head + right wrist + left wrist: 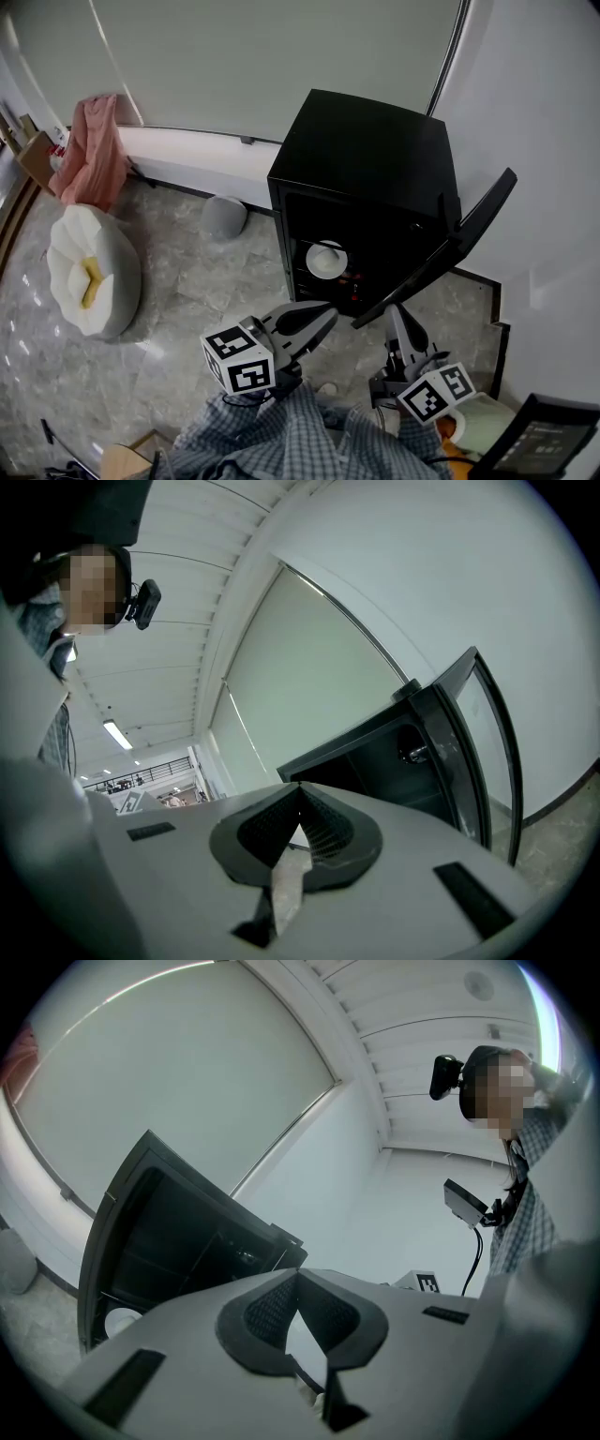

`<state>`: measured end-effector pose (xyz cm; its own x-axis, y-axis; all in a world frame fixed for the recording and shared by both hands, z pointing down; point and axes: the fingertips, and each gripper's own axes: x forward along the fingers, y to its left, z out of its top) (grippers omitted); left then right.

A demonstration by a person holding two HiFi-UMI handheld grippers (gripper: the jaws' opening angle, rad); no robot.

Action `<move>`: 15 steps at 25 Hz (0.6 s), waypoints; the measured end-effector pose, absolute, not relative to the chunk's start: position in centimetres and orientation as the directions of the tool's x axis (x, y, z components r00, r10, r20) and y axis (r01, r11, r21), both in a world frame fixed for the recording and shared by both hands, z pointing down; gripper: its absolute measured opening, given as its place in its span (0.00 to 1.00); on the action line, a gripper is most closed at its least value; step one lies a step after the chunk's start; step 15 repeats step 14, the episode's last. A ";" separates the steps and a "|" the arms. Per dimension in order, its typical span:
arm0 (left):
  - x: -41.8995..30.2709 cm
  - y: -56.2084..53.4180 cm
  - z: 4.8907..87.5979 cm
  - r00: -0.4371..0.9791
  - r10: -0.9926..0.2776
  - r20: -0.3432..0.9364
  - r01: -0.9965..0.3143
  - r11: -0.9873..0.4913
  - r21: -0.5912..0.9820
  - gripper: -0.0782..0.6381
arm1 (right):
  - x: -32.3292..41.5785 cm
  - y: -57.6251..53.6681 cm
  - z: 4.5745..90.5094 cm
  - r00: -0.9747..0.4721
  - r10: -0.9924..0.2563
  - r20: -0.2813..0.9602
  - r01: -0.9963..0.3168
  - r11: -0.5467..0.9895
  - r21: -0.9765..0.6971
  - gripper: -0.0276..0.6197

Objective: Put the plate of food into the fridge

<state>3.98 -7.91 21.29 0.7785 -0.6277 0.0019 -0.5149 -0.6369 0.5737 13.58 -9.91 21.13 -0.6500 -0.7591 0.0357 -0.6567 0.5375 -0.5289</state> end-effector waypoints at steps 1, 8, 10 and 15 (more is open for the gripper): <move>4.0 -7.8 21.1 0.781 -0.625 0.000 -0.513 -0.641 0.571 0.12 | 13.5 -9.8 21.0 -0.650 -0.759 0.036 -0.658 0.539 -0.526 0.05; 3.7 -7.3 21.1 0.779 -0.627 0.005 -0.515 -0.636 0.574 0.12 | 12.9 -9.4 21.0 -0.660 -0.750 0.042 -0.660 0.551 -0.511 0.05; 3.6 -7.3 21.2 0.779 -0.627 0.006 -0.515 -0.635 0.575 0.12 | 12.7 -9.3 21.1 -0.662 -0.748 0.046 -0.659 0.553 -0.509 0.05; 3.6 -7.3 21.3 0.780 -0.625 0.001 -0.510 -0.636 0.578 0.12 | 12.5 -9.3 21.3 -0.678 -0.734 0.045 -0.644 0.562 -0.519 0.05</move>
